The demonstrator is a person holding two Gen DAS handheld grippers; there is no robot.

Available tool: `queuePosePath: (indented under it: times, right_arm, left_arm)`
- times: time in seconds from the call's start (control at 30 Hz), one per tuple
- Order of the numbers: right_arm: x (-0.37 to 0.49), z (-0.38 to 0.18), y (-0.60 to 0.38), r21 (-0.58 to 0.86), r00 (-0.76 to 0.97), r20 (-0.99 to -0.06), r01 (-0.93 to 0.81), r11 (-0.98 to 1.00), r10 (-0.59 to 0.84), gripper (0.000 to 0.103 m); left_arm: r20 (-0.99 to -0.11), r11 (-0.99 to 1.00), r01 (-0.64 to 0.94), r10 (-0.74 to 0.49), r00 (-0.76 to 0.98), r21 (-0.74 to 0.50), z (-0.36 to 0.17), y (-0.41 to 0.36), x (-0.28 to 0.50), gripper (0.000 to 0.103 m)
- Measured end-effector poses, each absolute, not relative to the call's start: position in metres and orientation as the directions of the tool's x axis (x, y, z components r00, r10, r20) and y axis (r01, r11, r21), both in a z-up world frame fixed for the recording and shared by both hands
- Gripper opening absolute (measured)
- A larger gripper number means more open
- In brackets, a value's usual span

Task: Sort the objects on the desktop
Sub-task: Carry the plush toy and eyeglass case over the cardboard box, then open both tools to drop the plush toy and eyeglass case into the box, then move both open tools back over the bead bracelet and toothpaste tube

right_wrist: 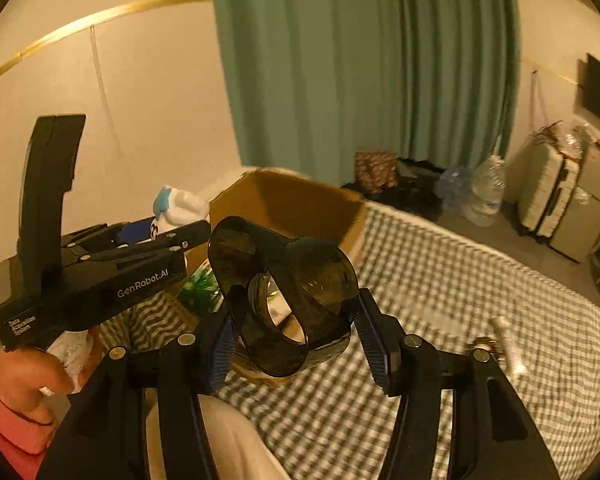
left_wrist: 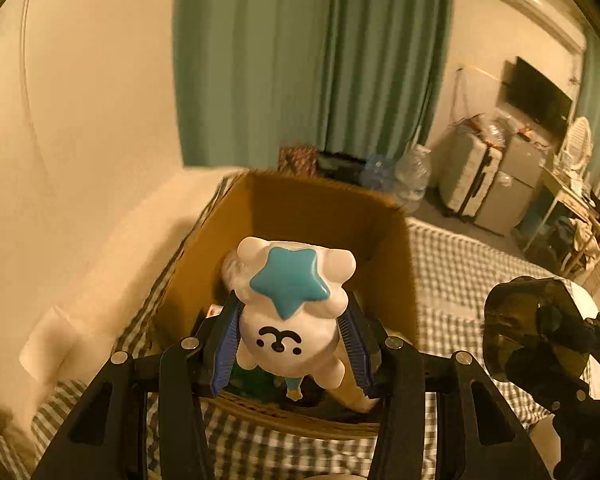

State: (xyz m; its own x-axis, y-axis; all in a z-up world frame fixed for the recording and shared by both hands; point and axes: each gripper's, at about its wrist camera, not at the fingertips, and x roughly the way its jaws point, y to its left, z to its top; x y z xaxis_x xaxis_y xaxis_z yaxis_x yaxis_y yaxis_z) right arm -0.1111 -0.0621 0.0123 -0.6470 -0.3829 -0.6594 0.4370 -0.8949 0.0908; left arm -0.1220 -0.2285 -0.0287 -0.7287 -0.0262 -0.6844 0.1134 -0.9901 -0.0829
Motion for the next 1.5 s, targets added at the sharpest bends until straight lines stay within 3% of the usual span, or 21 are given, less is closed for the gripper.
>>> queuePosePath:
  times: [0.13, 0.17, 0.27, 0.67, 0.7, 0.77, 0.93, 1.2, 1.5]
  right_arm:
    - [-0.132, -0.004, -0.079, 0.104, -0.61, -0.689, 0.453, -0.885, -0.393, 0.055]
    - [-0.138, -0.008, -0.082, 0.108, -0.603, -0.693, 0.454, -0.884, -0.394, 0.055]
    - [-0.153, -0.013, -0.085, 0.116, -0.597, -0.698, 0.451, -0.885, -0.395, 0.055]
    - [-0.202, -0.03, -0.111, 0.147, -0.568, -0.707, 0.466, -0.873, -0.422, 0.056]
    - [-0.204, -0.029, -0.114, 0.149, -0.571, -0.706, 0.46, -0.876, -0.42, 0.059]
    - [-0.21, -0.025, -0.116, 0.14, -0.589, -0.709, 0.422, -0.896, -0.388, 0.092]
    - [-0.196, -0.011, -0.093, 0.134, -0.662, -0.645, 0.394, -0.909, -0.382, 0.092]
    - [-0.175, 0.004, -0.003, 0.239, -0.71, -0.615, 0.247, -0.939, -0.343, 0.092]
    - [-0.138, -0.001, 0.129, 0.234, -0.777, -0.607, 0.026, -0.972, -0.167, 0.092]
  left_arm:
    - [-0.722, -0.988, 0.115, -0.006, -0.692, -0.102, -0.053, -0.244, -0.137, 0.049]
    - [-0.727, -0.988, 0.118, -0.006, -0.686, -0.103, -0.057, -0.245, -0.14, 0.053]
    - [-0.739, -0.984, 0.154, -0.041, -0.673, -0.086, -0.065, -0.251, -0.15, 0.1]
    - [-0.763, -0.975, 0.21, -0.085, -0.641, -0.068, -0.086, -0.272, -0.145, 0.1]
    - [-0.766, -0.975, 0.211, -0.086, -0.637, -0.066, -0.087, -0.272, -0.144, 0.1]
    - [-0.768, -0.976, 0.209, -0.086, -0.635, -0.063, -0.086, -0.268, -0.14, 0.1]
    - [-0.761, -0.983, 0.172, -0.06, -0.646, -0.069, -0.079, -0.251, -0.137, 0.1]
    - [-0.729, -0.997, 0.042, 0.016, -0.685, -0.062, -0.05, -0.18, -0.123, 0.101]
    - [-0.724, -0.992, -0.088, 0.13, -0.677, -0.095, -0.052, -0.082, -0.118, 0.101]
